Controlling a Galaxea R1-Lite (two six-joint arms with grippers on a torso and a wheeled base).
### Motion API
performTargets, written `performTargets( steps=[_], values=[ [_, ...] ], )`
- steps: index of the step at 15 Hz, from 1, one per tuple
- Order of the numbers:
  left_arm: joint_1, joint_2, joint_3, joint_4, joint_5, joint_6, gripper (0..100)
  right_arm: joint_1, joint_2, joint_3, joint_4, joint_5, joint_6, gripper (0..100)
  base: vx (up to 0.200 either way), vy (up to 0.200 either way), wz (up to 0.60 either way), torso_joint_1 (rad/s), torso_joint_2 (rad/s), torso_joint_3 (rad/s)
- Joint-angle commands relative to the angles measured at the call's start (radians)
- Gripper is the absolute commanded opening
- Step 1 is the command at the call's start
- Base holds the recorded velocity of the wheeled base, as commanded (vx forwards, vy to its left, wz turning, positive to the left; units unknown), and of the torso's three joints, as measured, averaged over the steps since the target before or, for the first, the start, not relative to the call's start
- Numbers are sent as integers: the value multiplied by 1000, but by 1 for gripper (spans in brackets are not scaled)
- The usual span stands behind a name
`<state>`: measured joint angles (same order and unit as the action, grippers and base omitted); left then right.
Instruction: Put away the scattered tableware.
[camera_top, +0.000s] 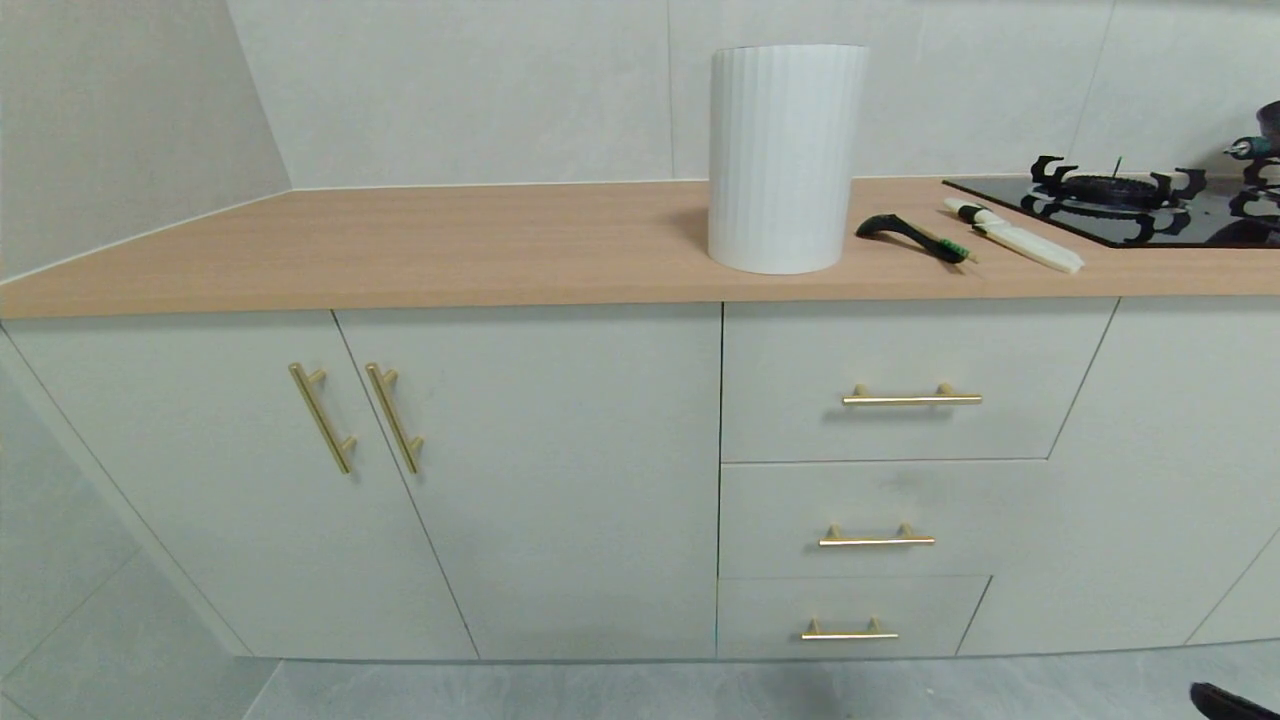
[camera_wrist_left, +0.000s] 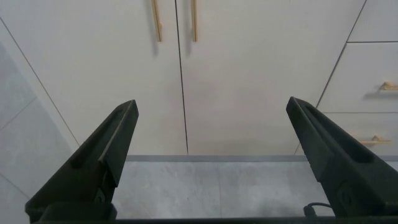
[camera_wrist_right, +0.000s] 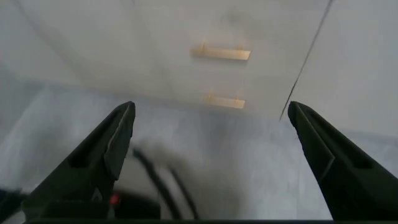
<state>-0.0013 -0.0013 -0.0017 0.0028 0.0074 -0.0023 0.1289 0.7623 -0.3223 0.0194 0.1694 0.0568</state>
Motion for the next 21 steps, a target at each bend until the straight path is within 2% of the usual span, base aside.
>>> performTargets(
  steps=[1, 5, 9, 13, 18, 21],
  values=[
    [0, 1, 0, 0, 0, -1, 100, 24, 552, -158, -116, 13, -6, 100, 0, 0, 0, 0, 0, 0],
    [0, 1, 0, 0, 0, -1, 100, 31, 960, -239, -411, 6, -5, 100, 0, 0, 0, 0, 0, 0],
    [0, 1, 0, 0, 0, -1, 100, 31, 1218, -307, -607, 4, -5, 100, 0, 0, 0, 0, 0, 0],
    [0, 1, 0, 0, 0, -1, 100, 31, 1374, -330, -785, -22, -3, 100, 0, 0, 0, 0, 0, 0],
    [0, 1, 0, 0, 0, -1, 100, 40, 1546, -333, -1021, -114, 1, 100, 0, 0, 0, 0, 0, 0],
    [0, 1, 0, 0, 0, -1, 100, 49, 1597, -350, -1082, -166, 0, 100, 0, 0, 0, 0, 0, 0]
  ],
)
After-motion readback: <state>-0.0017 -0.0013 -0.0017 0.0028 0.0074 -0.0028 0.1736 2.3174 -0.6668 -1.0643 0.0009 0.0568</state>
